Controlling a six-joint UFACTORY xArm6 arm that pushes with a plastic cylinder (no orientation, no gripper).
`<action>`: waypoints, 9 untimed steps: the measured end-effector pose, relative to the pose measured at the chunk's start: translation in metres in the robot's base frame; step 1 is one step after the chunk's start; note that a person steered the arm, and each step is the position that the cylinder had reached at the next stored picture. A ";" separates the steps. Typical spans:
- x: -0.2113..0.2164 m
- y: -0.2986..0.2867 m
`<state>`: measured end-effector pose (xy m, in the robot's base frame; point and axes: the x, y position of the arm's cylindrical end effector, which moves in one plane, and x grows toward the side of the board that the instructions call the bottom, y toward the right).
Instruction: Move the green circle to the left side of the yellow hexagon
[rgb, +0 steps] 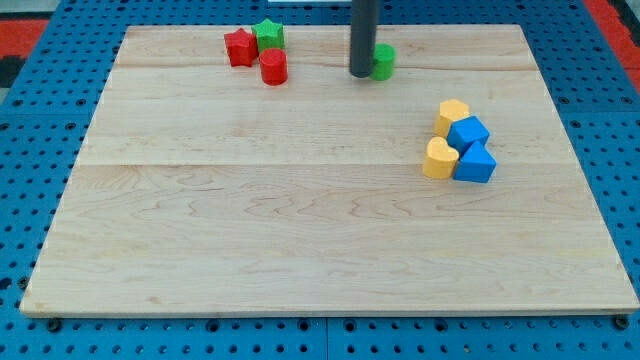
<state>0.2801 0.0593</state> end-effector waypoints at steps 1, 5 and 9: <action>-0.033 -0.004; -0.021 0.053; 0.039 0.067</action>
<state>0.3192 0.1263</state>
